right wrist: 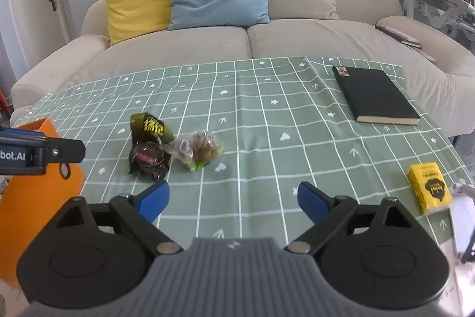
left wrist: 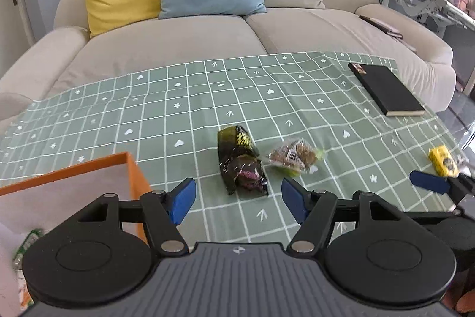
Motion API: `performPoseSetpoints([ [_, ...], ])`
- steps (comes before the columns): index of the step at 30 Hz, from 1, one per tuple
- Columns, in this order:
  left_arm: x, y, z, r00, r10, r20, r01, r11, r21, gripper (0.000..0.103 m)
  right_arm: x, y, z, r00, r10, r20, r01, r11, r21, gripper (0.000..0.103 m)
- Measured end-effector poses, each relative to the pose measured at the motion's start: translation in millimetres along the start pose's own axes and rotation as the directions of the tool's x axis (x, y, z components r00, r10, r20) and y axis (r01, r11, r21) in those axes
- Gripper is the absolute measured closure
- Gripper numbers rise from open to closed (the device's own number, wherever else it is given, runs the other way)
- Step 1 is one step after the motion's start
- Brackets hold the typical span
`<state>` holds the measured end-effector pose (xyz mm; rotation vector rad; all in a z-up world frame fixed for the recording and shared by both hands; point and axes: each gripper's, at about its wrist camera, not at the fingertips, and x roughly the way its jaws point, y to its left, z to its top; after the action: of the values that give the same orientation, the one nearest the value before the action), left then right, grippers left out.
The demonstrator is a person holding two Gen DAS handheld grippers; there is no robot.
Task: Organize snacks
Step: 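Grasp the dark wrapped candy with the left gripper while the right grasps the nut bag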
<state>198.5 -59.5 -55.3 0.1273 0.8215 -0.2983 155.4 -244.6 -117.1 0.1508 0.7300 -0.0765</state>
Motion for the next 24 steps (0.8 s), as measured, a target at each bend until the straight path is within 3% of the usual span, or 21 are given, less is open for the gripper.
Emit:
performPoseSetpoints([
  [11,50.1,6.8,23.5,0.998,-0.018,-0.064,0.016,0.999,-0.037,0.025,48.8,16.8,18.4,0.996,0.083,0.018,-0.082,0.995,-0.059,0.024],
  [19,87.5,19.4,33.8,0.984,-0.014,-0.178,-0.004,0.995,-0.100,0.025,94.2,34.5,25.6,0.991,0.136,0.008,-0.129,0.952,-0.276,0.025],
  [24,104.4,21.4,34.2,0.975,-0.036,-0.221,0.006,0.991,-0.136,0.025,114.5,36.0,27.9,0.989,0.147,-0.011,-0.142,0.932,-0.333,0.025],
])
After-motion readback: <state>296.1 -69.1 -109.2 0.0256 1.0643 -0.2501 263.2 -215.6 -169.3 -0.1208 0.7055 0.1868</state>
